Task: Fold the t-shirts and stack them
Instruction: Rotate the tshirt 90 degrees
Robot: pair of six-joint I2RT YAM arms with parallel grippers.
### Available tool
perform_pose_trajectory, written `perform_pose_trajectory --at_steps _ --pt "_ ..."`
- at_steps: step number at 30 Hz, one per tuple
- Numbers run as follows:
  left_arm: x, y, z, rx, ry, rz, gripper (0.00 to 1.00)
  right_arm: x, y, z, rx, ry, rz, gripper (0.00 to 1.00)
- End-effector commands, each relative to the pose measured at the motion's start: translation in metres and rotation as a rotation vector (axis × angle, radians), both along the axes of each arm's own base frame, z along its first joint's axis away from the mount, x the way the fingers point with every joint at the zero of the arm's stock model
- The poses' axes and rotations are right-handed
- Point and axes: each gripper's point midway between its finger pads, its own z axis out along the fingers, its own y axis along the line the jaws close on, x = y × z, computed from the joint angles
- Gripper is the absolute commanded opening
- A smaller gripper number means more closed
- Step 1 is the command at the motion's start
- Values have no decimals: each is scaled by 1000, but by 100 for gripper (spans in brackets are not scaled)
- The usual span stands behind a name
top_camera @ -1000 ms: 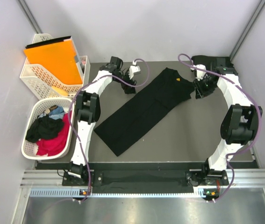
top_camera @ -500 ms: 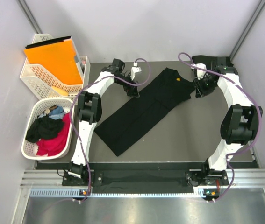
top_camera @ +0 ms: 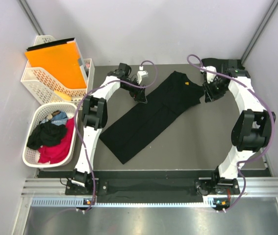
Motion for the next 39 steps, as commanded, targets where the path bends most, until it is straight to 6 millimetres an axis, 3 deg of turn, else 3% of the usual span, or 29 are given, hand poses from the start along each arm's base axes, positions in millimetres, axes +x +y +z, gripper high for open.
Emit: perform_pose_trajectory --at_steps 1,11,15,25,28,29,39 --pt "-3 -1 -5 13 60 37 82 13 2 30 25 -82 9 31" --pt "-5 -1 -8 12 82 50 74 15 4 29 38 -75 15 31" --pt "3 2 -12 40 81 100 61 16 6 31 51 -79 21 31" --pt "16 6 -21 79 83 191 41 16 9 33 64 -78 28 31" --pt "21 7 -23 94 78 220 15 16 10 33 69 -78 32 31" --pt "23 9 -25 110 71 236 0 16 10 34 71 -78 32 30" --pt "40 23 -30 190 27 359 0 13 14 33 86 -72 42 30"
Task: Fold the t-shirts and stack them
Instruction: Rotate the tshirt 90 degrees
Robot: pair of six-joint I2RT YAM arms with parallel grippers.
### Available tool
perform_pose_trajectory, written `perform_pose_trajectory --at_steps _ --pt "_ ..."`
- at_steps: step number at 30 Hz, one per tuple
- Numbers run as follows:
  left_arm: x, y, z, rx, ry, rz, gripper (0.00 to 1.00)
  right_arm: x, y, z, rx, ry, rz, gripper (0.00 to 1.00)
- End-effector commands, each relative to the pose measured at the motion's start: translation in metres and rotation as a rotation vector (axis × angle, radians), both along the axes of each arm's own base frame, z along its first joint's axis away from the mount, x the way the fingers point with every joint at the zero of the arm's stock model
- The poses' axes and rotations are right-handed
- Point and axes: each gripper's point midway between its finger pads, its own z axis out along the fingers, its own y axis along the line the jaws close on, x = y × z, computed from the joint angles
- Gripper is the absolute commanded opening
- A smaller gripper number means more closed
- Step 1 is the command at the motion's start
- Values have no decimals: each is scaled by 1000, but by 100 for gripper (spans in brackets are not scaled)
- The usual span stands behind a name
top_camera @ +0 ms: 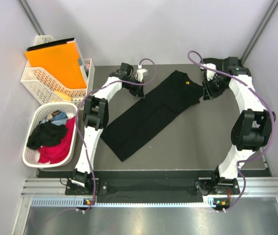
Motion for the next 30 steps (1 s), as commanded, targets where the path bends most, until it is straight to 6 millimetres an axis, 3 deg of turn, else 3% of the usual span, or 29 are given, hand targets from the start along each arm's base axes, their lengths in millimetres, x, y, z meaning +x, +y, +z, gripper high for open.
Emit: perform_pose_trajectory --at_steps 1,4,12,25,30 --pt "20 22 -16 126 -58 110 0 9 2 19 25 -58 14 30" --pt "23 31 -17 165 -72 142 0 8 3 19 27 -58 15 30" --pt "9 49 -19 179 -1 195 0 8 4 20 33 -59 18 30" --pt "19 117 -10 306 -27 366 0 4 9 19 35 -54 31 30" --pt "16 127 -10 314 -17 380 0 3 12 19 38 -51 38 30"
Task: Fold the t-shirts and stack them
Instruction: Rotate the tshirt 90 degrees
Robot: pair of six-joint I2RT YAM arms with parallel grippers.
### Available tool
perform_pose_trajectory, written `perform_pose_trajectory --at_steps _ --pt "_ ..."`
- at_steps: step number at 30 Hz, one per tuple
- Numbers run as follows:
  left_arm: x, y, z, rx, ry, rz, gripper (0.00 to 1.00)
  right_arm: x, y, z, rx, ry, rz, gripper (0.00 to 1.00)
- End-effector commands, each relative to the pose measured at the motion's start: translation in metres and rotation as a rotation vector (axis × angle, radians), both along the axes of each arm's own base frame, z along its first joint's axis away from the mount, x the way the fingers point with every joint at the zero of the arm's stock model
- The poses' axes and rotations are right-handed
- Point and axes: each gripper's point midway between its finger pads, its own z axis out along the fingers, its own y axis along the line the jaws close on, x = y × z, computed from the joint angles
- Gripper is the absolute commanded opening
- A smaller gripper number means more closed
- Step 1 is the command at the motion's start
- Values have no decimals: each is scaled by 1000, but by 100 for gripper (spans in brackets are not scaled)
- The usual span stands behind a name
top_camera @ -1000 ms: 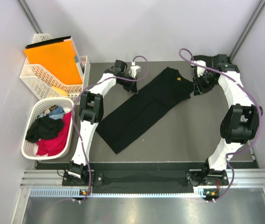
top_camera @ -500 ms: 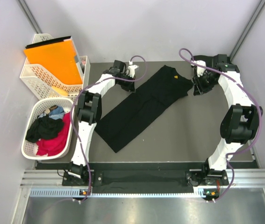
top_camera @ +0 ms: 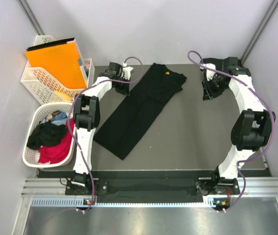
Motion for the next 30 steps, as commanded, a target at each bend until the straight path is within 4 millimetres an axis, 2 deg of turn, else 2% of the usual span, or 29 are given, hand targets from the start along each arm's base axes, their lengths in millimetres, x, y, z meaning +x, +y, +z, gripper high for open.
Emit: perform_pose_trajectory --at_steps 1,3,4,6,7,10,11,12,13,14,15,17,18,19,20,21,22,23,24,26,27,29,30 --pt "-10 35 -9 84 49 70 0 4 10 17 26 -50 32 31" --pt "-14 27 -6 46 63 46 4 4 12 16 27 -47 37 31" --pt "-15 24 -4 33 64 33 24 4 14 16 30 -45 41 31" --pt "-19 21 -2 25 73 18 42 3 17 15 37 -45 49 31" --pt "-22 19 0 17 76 -2 59 3 20 13 36 -40 53 32" --pt "-34 14 8 -6 95 -69 77 0 28 11 38 -41 81 33" --pt "-37 13 10 -10 98 -76 86 1 29 9 26 -49 83 33" --pt "-42 13 15 -16 100 -81 87 1 28 9 18 -55 85 34" --pt "-44 11 19 -25 97 -93 92 -5 45 4 12 -46 136 34" --pt "-47 10 25 -31 91 -104 96 -3 47 3 -11 -65 156 35" --pt "-49 10 36 -30 70 -113 97 -7 59 6 -24 -87 193 36" --pt "-50 14 48 -5 36 -129 98 -13 67 -4 -78 -110 264 40" --pt "-49 18 63 8 -2 -130 99 -19 82 -3 -100 -135 323 41" --pt "-49 21 71 30 -27 -139 99 -28 87 -13 -124 -124 361 42" --pt "-47 28 78 61 -51 -136 99 -26 89 -15 -170 -164 408 42" --pt "-45 35 97 87 -97 -125 99 -32 102 -11 -188 -199 463 43" --pt "-42 41 107 115 -126 -109 99 -39 105 -18 -209 -197 501 44" --pt "-40 48 118 135 -156 -95 99 -38 109 -18 -242 -233 553 45" --pt "-37 62 139 175 -209 -57 99 -43 119 -16 -255 -255 601 45" --pt "-29 80 164 229 -288 11 99 -42 125 -17 -303 -285 658 45" --pt "-30 99 185 271 -335 75 99 -45 133 -18 -309 -294 690 45" --pt "-29 120 212 310 -411 155 99 -47 139 -22 -349 -308 755 45" --pt "-30 133 237 322 -493 205 99 -52 151 -24 -363 -323 806 45"
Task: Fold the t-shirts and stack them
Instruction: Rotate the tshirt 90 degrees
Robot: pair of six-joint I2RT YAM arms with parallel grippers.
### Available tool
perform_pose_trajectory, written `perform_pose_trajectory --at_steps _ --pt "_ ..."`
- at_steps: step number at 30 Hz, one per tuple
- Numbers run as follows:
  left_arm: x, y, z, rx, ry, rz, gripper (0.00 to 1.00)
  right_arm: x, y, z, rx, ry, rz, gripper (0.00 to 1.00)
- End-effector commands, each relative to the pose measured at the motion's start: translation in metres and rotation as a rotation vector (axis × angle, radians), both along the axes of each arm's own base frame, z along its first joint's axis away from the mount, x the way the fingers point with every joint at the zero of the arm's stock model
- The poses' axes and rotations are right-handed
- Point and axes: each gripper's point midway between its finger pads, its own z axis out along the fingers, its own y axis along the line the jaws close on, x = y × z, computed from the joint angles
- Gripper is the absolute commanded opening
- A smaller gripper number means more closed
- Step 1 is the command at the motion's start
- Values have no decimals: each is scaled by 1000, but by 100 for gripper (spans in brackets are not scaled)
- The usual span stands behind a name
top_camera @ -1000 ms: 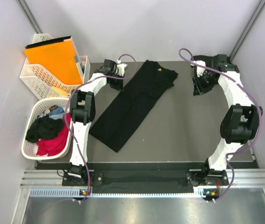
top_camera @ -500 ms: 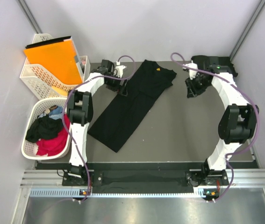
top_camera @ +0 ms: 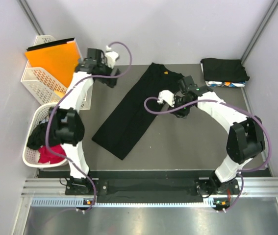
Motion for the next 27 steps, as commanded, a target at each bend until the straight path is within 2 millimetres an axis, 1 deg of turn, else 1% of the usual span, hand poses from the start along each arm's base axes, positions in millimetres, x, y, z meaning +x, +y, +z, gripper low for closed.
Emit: perform_pose_trajectory --at_steps 1,2,3,4,5,6,7,8,9,11,12,14,15,17,18,20,23,27 --pt "5 80 112 172 -355 247 99 7 19 10 -84 -173 185 45" --pt "3 90 124 200 -399 278 99 6 25 8 -101 -199 241 45" --pt "0 102 143 225 -467 321 99 -1 39 6 -111 -215 299 45" --pt "-4 113 149 264 -485 348 99 -7 43 0 -127 -217 333 46" --pt "-7 118 154 267 -489 357 99 -6 51 -1 -134 -245 379 46" --pt "-12 126 164 261 -499 381 99 -13 63 -5 -143 -251 429 46" --pt "-14 131 169 259 -506 397 99 -16 68 -8 -153 -260 458 46" --pt "-16 137 173 269 -514 425 99 -17 76 -8 -153 -275 490 46" --pt "-21 141 181 263 -529 443 99 -23 87 -12 -152 -277 524 46" --pt "-25 145 185 273 -540 454 99 -26 105 -8 -121 -296 555 46" --pt "-29 147 190 279 -550 461 99 -32 118 -7 -109 -300 584 46" --pt "-32 152 195 289 -566 476 99 -40 131 -8 -98 -293 613 46" --pt "-32 153 196 289 -568 480 99 -49 142 -13 -98 -284 647 46" --pt "-32 154 200 284 -575 482 99 -57 153 -16 -87 -278 671 46" --pt "-31 154 202 276 -581 483 99 -66 162 -20 -86 -271 700 46" --pt "-30 153 211 266 -601 488 99 -75 172 -28 -75 -254 713 46" --pt "-28 151 221 233 -614 503 99 -98 192 -37 -52 -228 754 45" --pt "-28 147 225 208 -622 489 99 -117 210 -46 -29 -202 783 44"
